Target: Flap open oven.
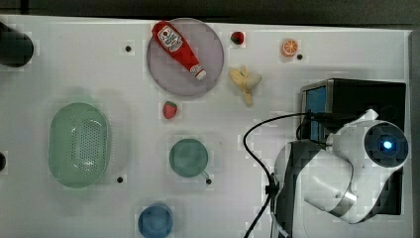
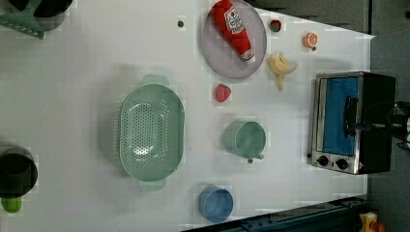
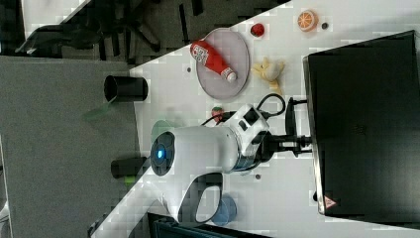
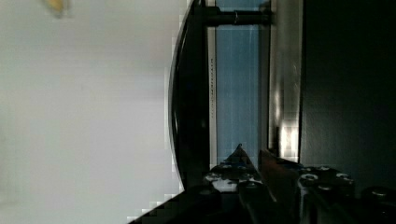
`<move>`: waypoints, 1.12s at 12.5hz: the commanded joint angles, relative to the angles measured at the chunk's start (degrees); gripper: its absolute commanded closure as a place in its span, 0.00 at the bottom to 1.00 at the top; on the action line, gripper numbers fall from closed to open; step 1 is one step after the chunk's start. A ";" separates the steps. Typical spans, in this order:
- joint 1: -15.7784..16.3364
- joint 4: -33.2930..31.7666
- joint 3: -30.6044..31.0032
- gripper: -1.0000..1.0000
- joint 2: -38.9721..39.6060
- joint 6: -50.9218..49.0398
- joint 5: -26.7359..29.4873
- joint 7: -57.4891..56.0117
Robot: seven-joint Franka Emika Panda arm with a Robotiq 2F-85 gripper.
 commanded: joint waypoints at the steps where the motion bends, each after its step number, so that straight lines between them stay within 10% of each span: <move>1: 0.48 0.44 1.18 0.83 0.17 1.50 0.34 -2.23; 5: 1.03 0.23 2.03 0.83 0.47 1.48 -0.24 0.59; 14: 7.39 -3.26 7.27 0.83 1.14 1.38 -20.40 24.75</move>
